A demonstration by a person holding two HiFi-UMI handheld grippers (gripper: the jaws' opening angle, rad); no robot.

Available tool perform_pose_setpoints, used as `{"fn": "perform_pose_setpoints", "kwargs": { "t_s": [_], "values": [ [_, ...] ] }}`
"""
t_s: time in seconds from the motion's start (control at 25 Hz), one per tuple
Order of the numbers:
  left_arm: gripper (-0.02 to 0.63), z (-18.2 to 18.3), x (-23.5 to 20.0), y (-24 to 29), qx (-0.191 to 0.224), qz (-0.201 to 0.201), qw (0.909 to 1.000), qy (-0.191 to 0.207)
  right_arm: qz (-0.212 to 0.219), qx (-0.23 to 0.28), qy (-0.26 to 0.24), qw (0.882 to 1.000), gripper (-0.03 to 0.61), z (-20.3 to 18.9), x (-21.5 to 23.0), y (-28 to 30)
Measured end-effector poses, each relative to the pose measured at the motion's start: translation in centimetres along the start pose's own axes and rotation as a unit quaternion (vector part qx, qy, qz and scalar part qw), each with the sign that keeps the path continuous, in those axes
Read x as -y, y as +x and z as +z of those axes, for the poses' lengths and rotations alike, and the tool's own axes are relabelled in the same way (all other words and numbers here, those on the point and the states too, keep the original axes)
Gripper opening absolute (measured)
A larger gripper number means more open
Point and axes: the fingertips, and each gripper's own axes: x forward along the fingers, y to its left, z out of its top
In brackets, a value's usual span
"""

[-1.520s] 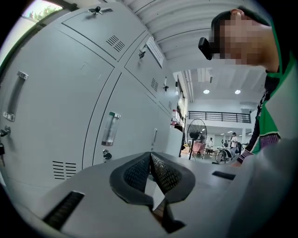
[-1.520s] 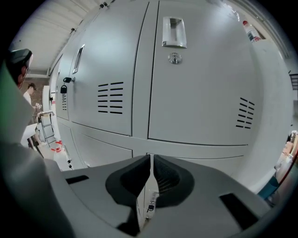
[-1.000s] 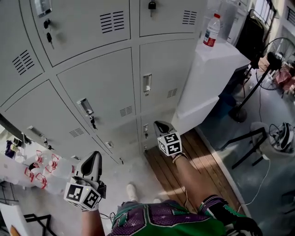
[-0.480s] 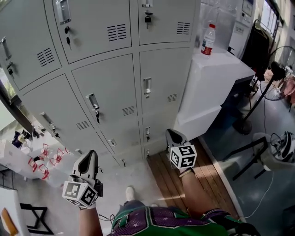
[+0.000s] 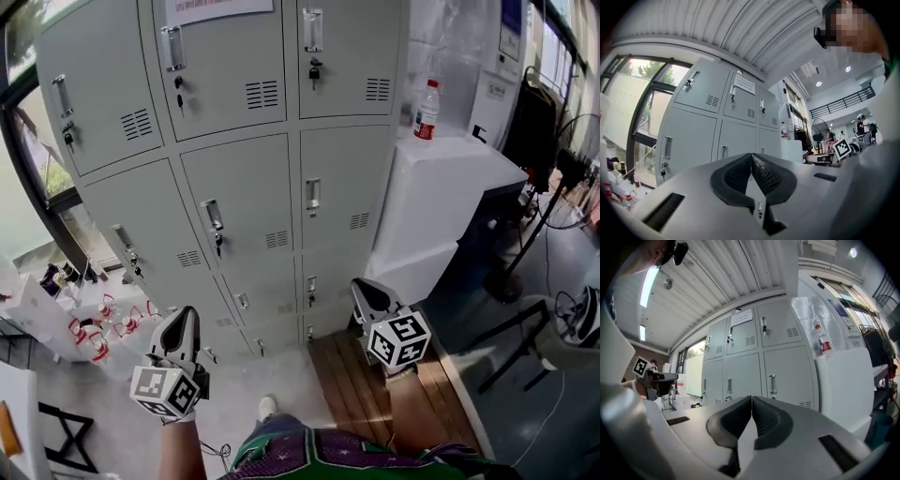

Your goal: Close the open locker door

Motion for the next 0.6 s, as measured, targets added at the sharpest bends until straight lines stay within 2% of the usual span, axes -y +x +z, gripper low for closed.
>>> {"fn": "perform_pose_setpoints", "kwargs": {
  "t_s": [0.12,0.32,0.6],
  "values": [
    [0.021,1.5,-0.1,-0.8,0.020,0.010,0.9997,0.010,0.015,0.029,-0.027,0.999,0.009,3.3,-1.4,-1.7],
    [0.021,4.0,0.5,-1.9,0.047,0.015,0.9985,0.025,0.004,0.091,-0.023,0.996,0.006,7.7,-1.7,-4.7],
    [0.022,5.9,-0.2,-4.0,0.069,0.036,0.9967,0.022,-0.005,0.113,-0.002,0.994,0.006,9.3,-1.7,-6.5]
  ]
}}
